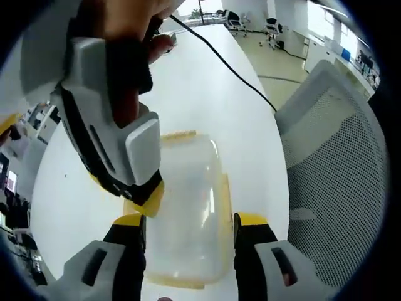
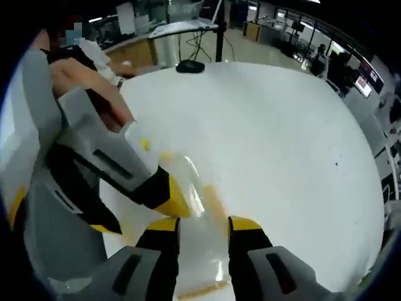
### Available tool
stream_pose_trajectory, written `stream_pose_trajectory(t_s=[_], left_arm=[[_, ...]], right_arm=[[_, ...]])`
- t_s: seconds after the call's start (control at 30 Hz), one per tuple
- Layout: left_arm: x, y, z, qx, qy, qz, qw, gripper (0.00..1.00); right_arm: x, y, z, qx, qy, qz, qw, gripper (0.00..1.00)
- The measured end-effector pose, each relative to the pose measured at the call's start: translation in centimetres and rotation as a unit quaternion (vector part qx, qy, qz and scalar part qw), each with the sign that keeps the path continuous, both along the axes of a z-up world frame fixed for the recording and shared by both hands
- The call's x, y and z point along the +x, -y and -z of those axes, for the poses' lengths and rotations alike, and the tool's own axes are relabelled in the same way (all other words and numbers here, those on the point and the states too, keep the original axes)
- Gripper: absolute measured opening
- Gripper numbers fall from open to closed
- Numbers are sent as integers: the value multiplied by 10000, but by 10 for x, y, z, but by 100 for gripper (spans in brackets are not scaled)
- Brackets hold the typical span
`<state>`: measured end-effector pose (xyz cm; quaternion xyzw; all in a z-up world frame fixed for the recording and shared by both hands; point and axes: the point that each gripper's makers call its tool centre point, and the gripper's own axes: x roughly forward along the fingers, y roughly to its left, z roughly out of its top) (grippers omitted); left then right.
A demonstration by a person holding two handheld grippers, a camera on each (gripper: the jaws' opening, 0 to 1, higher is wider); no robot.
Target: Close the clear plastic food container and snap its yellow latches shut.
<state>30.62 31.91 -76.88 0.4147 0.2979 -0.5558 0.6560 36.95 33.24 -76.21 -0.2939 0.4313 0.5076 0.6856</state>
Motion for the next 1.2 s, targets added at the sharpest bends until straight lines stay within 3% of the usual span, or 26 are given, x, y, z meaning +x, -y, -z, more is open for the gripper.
stream_pose_trajectory(t_s=[0.1, 0.13, 0.43, 0.6, 0.83, 0.93, 1.0, 1.1, 1.13, 1.2], left_arm=[[0, -1, 0, -10, 30, 21, 10000, 56], [0, -1, 0, -7, 44, 34, 10000, 56], [3, -3, -1, -348, 0, 241, 9991, 56], [3, -5, -1, -339, 41, 548, 9979, 56], [2, -10, 0, -258, -76, 967, 9949, 58], [-1, -8, -5, -456, -545, 664, 9953, 60], [2, -7, -6, -382, -594, 309, 9970, 57], [6, -2, -4, -233, -418, -81, 9988, 55], [5, 1, -3, -188, -348, -40, 9992, 56], [6, 2, 1, 3, 50, 189, 9998, 59]], right_arm=[[-2, -2, 1, 94, -211, -13, 9997, 30], [-4, -1, 1, 97, -429, 65, 9990, 32], [-3, 6, 2, 57, -786, -10, 9969, 36], [-2, 10, 7, -418, -852, -624, 9935, 35], [-4, -1, 9, -488, -1064, -919, 9889, 35], [-4, 0, 11, -479, -1285, -821, 9871, 36], [-7, -1, 12, -485, -1426, -805, 9853, 37], [-7, -1, 13, -510, -1481, -793, 9845, 37], [-8, -1, 13, -519, -1480, -812, 9843, 37], [-8, -1, 12, -543, -1479, -852, 9838, 37]])
